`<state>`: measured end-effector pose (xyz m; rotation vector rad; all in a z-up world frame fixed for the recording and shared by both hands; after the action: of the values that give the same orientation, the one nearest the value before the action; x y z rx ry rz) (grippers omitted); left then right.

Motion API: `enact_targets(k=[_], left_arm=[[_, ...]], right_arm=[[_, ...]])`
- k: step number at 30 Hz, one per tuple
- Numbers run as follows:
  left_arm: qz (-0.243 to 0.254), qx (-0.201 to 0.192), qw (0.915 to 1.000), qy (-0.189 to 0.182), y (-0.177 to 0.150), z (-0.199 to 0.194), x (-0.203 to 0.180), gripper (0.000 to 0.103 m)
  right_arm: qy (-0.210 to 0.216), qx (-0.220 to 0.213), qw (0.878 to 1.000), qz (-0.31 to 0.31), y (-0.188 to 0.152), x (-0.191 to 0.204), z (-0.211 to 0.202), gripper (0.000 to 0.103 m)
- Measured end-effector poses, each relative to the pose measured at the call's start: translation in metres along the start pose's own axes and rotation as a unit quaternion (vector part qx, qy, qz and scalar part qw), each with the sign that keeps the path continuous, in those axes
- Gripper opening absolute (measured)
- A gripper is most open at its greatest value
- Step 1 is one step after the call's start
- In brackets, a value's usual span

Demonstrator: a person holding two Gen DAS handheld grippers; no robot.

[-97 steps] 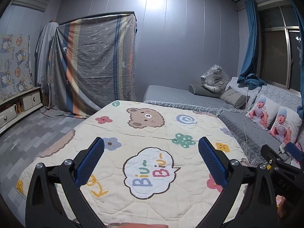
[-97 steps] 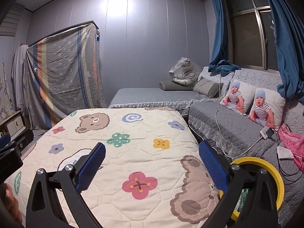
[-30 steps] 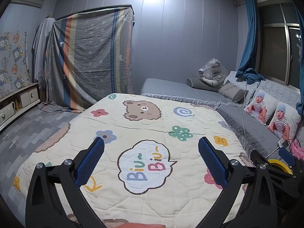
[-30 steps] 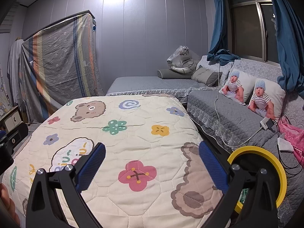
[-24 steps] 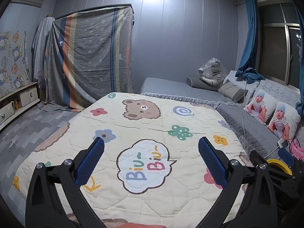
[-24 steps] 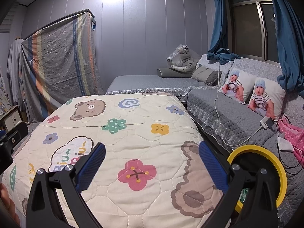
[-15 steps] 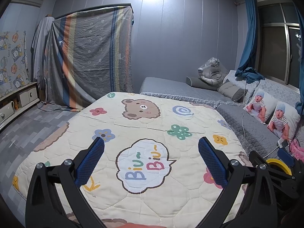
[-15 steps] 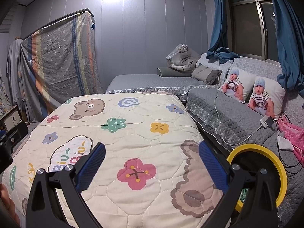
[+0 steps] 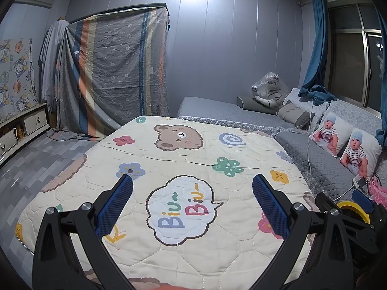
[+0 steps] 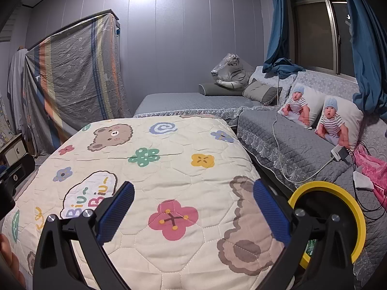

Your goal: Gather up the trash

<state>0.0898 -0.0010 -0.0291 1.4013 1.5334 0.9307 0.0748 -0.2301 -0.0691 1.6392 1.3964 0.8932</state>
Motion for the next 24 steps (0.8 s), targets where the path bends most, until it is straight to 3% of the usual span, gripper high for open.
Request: enact_targets(k=[24], left_arm=[[0.003,0.009,0.9999,-0.004,-0.0026,0.0059,-0.0027,0.095]], right_arm=[[0.001,0.008,1.0,-0.001,-0.0027,0.0002,0.0026,0.095]])
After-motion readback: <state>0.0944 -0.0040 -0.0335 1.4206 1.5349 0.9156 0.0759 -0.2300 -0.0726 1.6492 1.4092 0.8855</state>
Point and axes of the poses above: each gripper's, at about its wrist camera, not at the fingertips, and z roughly the way its jaws point, x to its left, y to its top, the point moved 5 cm from there along z, roughly the way its jaws point
